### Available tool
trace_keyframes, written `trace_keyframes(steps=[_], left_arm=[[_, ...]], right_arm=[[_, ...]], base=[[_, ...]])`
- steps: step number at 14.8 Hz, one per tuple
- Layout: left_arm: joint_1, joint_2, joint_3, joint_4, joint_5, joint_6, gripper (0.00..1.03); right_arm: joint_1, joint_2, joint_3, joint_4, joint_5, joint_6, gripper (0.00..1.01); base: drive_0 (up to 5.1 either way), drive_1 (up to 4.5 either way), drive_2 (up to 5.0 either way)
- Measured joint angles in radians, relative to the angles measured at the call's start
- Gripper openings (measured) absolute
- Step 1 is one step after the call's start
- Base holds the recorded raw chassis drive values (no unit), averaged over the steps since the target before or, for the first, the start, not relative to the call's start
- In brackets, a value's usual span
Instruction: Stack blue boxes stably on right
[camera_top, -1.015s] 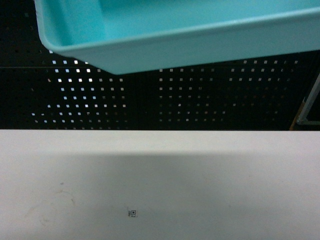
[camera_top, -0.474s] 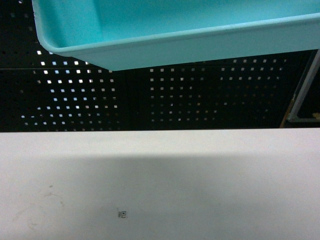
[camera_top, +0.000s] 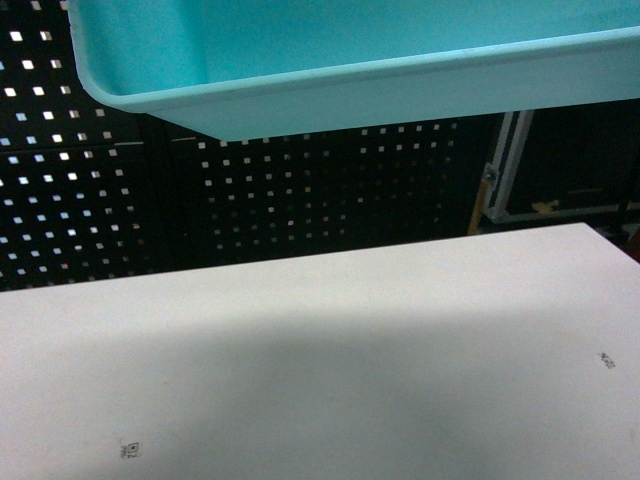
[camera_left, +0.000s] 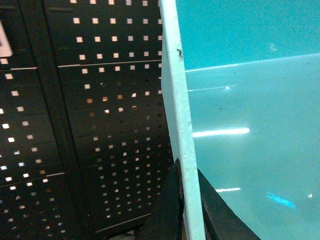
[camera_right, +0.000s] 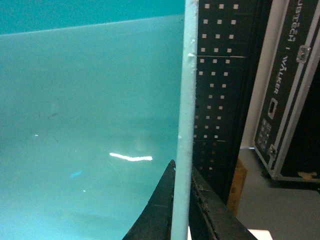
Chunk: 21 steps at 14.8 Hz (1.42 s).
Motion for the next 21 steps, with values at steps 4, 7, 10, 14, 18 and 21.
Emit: trace_keyframes(steps=[4, 7, 10, 14, 18, 21], left_arm=[[0.000, 0.000, 0.000, 0.000, 0.000, 0.001, 0.02], [0.000, 0.000, 0.000, 0.000, 0.000, 0.001, 0.02], [0.000, 0.000, 0.000, 0.000, 0.000, 0.001, 0.02], [0.000, 0.000, 0.000, 0.000, 0.000, 0.001, 0.02], [0.000, 0.000, 0.000, -0.001, 0.000, 0.001, 0.02], [0.000, 0.000, 0.000, 0.000, 0.000, 0.001, 0.02]], right_arm=[[0.000, 0.000, 0.000, 0.000, 0.000, 0.000, 0.07], [0.000, 0.000, 0.000, 0.000, 0.000, 0.000, 0.07], [0.000, 0.000, 0.000, 0.001, 0.000, 0.000, 0.07], [0.000, 0.000, 0.000, 0.001, 0.000, 0.000, 0.07], [0.000, 0.000, 0.000, -0.001, 0.000, 0.000, 0.07], [0.000, 0.000, 0.000, 0.000, 0.000, 0.000, 0.07]], base=[[-1.4, -1.38, -1.4], [-1.4, -1.44, -1.4], [-1.5, -1.55, -1.5], [-1.6, -1.58, -1.6], [-1.5, -1.53, -1.5], [-1.5, -1.55, -1.5]])
